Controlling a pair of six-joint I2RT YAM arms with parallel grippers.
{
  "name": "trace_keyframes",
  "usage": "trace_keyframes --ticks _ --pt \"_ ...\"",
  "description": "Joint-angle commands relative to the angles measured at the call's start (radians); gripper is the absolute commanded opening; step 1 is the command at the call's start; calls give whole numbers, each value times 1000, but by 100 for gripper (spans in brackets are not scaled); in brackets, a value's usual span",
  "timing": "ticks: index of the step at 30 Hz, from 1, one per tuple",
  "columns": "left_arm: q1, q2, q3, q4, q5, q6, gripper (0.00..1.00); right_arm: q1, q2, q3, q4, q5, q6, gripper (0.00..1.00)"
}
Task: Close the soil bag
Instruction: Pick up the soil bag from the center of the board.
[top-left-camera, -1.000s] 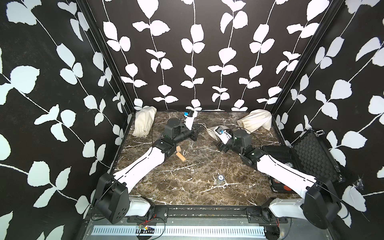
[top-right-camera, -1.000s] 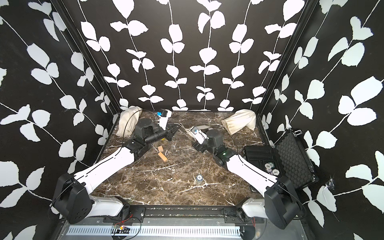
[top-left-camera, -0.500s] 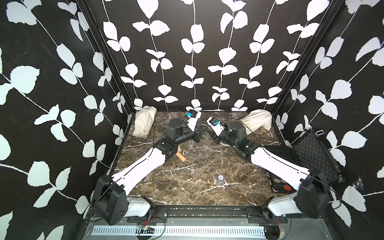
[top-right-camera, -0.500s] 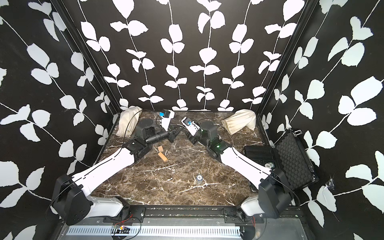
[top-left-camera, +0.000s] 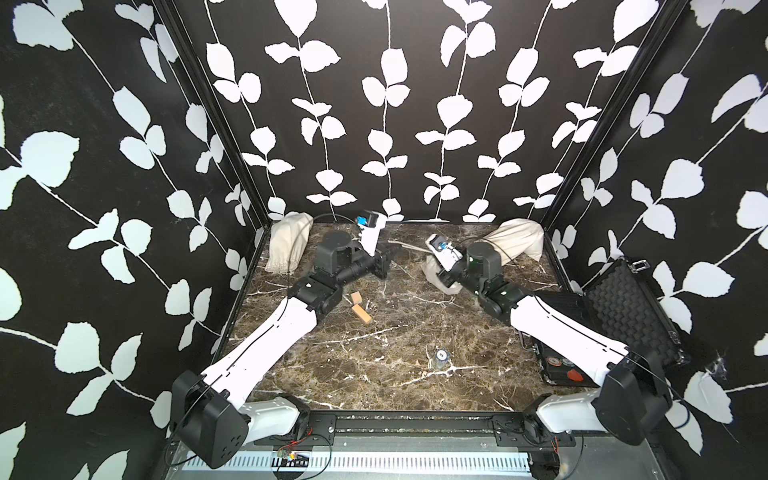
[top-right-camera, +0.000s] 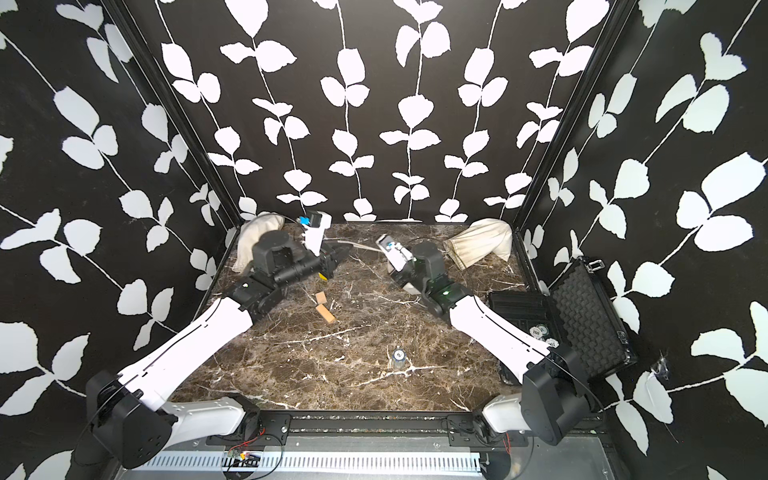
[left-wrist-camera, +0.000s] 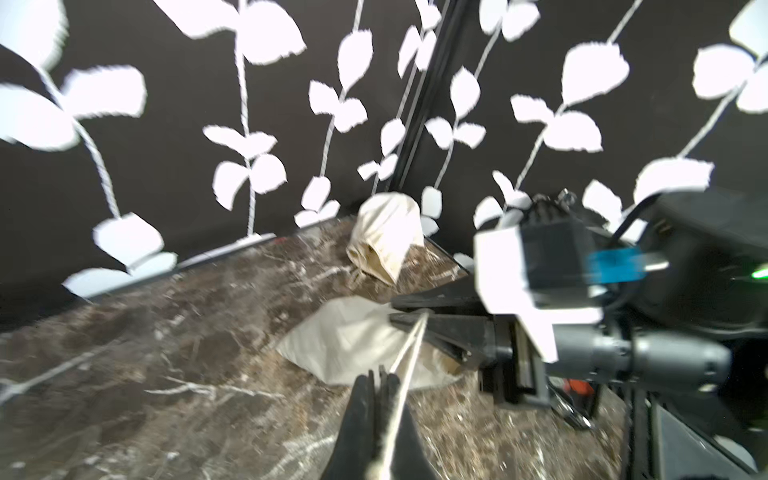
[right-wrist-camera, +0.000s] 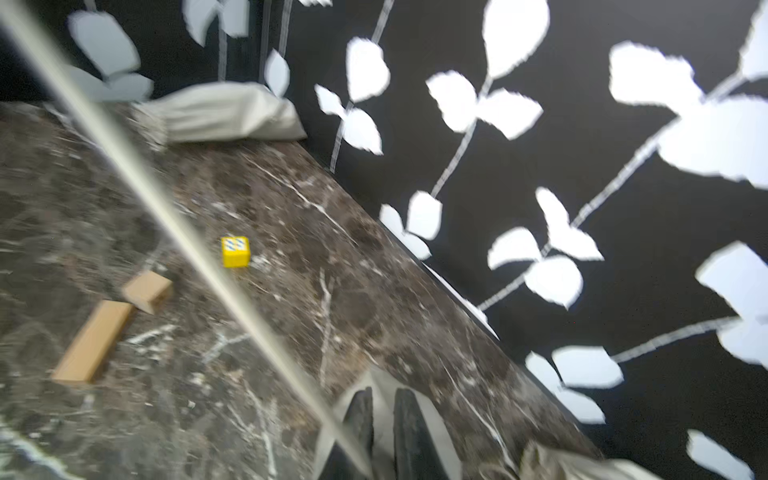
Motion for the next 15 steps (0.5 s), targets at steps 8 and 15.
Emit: trace_keyframes --ticks 8,15 --pt "149 -155 118 44 -108 -32 0 -226 56 -75 -260 385 46 18" --pt "212 -169 102 35 -101 -82 0 -227 -11 117 -279 317 -36 21"
